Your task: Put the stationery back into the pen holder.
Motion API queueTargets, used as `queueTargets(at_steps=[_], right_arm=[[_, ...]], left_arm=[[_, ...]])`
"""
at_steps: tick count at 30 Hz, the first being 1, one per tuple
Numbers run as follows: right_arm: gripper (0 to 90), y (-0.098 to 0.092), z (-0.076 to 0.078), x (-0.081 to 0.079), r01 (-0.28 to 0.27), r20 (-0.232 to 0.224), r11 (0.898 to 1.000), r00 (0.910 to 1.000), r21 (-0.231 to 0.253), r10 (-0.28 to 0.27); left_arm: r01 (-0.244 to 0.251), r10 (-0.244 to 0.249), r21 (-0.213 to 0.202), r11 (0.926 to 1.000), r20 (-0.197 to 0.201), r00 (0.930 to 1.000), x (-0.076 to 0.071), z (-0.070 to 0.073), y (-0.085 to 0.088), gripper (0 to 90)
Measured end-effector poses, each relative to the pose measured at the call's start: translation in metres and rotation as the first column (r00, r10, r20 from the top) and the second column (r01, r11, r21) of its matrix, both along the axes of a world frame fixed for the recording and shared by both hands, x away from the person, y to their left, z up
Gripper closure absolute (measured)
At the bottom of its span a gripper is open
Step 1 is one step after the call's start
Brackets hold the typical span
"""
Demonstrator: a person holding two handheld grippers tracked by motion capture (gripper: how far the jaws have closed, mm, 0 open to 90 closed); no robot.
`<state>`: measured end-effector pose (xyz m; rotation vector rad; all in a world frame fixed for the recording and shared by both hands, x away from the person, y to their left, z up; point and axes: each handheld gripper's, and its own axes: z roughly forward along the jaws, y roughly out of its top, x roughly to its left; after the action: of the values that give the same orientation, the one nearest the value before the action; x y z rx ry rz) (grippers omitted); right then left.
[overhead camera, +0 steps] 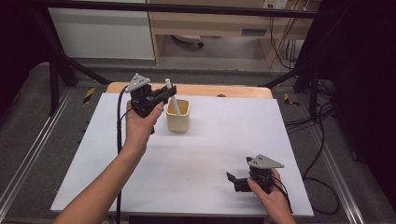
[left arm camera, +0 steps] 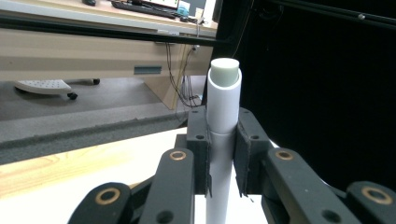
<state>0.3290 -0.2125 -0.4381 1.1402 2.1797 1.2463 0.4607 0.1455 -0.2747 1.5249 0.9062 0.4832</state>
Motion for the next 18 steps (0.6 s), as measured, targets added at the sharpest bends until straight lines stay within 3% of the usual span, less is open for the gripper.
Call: queueTargets(at_steps=[11, 18], right_arm=[[3.1, -0.001, 0.001, 0.000, -0.008, 0.007, 1.000, 0.9999, -0.015, 0.008], [3.3, -0.007, 0.003, 0.000, 0.012, 0.007, 1.000, 0.9999, -0.003, -0.012]], left_arm=[[-0.034, 0.034, 0.021, 0.9992, 0.027, 0.9991, 0.013, 0.005, -0.003, 78.5], [-0.059, 0.057, 0.047, 0.9972, 0.042, 0.9975, 0.020, 0.001, -0.006, 78.5]])
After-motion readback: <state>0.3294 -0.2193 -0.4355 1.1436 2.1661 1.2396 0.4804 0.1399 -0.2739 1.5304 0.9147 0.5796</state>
